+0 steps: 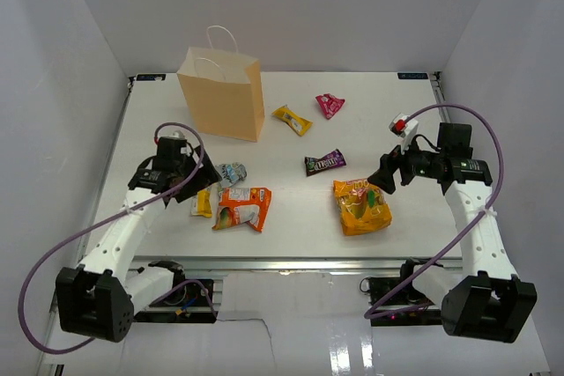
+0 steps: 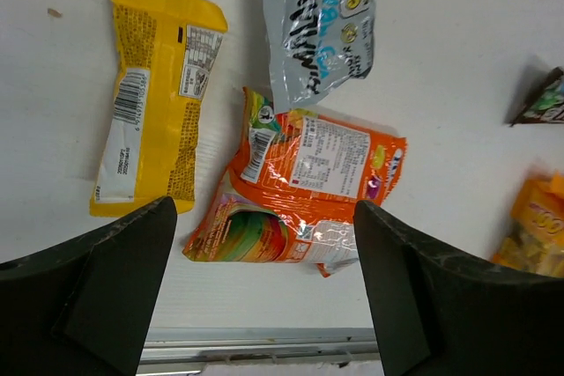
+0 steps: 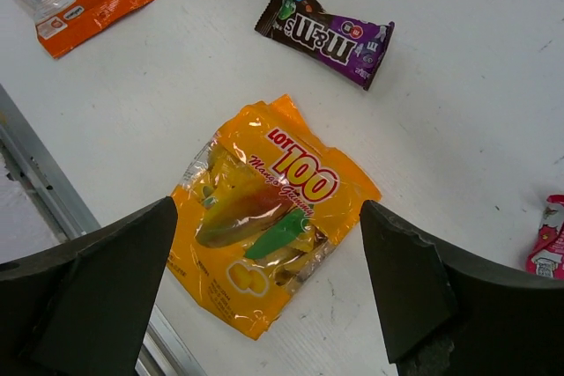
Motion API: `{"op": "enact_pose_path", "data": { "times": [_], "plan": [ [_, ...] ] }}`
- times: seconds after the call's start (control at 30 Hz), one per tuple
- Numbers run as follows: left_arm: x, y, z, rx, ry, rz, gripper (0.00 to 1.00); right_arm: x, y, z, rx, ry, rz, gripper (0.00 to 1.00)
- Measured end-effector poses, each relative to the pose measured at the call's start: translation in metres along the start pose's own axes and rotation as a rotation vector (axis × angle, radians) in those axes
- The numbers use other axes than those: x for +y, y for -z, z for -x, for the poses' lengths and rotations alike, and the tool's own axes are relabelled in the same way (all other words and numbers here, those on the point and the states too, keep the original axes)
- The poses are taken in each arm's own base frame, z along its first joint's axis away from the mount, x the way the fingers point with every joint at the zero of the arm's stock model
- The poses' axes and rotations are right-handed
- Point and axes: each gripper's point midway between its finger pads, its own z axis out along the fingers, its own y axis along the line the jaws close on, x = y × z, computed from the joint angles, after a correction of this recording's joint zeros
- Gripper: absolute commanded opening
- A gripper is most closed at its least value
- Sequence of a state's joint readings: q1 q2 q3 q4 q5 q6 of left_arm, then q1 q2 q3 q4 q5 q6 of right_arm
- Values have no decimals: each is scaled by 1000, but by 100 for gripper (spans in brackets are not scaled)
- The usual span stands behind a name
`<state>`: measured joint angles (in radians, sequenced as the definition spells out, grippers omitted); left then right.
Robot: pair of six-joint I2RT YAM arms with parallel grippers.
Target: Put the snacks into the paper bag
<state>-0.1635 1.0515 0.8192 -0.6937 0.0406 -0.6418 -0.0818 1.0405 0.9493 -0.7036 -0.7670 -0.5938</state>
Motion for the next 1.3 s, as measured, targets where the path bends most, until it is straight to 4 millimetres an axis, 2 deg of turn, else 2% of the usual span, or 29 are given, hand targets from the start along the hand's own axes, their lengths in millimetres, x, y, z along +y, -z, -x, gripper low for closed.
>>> {"op": "enact_pose_path", "data": {
  "times": [0.07, 0.13, 0.3, 0.5, 0.6, 0.63, 0.83, 0.93, 1.03, 1.17, 1.3],
  "plan": [
    [1, -11, -11, 32, -39, 51, 84, -1, -4, -3, 7, -18, 16, 90],
    [10, -23, -18, 52, -63, 125, 82, -1, -6, -4, 8, -28, 29, 90],
    [44, -48, -21, 65, -99, 311, 77, 0, -8, -3, -1, -33, 40, 90],
    [56, -69, -21, 67, -130, 377, 68, 2, -10, -6, -3, -40, 54, 90],
    [61, -80, -26, 86, -142, 396, 57, 2, -10, -5, -8, -39, 58, 90],
    [64, -83, -28, 94, -147, 404, 48, 3, -10, -4, -9, -39, 60, 91],
    [62, -84, -24, 67, -148, 389, 27, 5, -11, -3, -20, -40, 75, 91],
    [56, -75, -20, 42, -140, 355, 22, 6, -11, -2, -22, -40, 79, 91],
    [36, -53, -7, -26, -116, 256, 21, 7, -10, -2, -25, -40, 82, 91],
    [-17, -2, 30, -190, -79, 9, 20, 9, -10, 0, -34, -37, 91, 91],
    [-91, 60, 77, -334, -83, -298, 18, 10, -10, 1, -40, -37, 100, 91]
  ]
}}
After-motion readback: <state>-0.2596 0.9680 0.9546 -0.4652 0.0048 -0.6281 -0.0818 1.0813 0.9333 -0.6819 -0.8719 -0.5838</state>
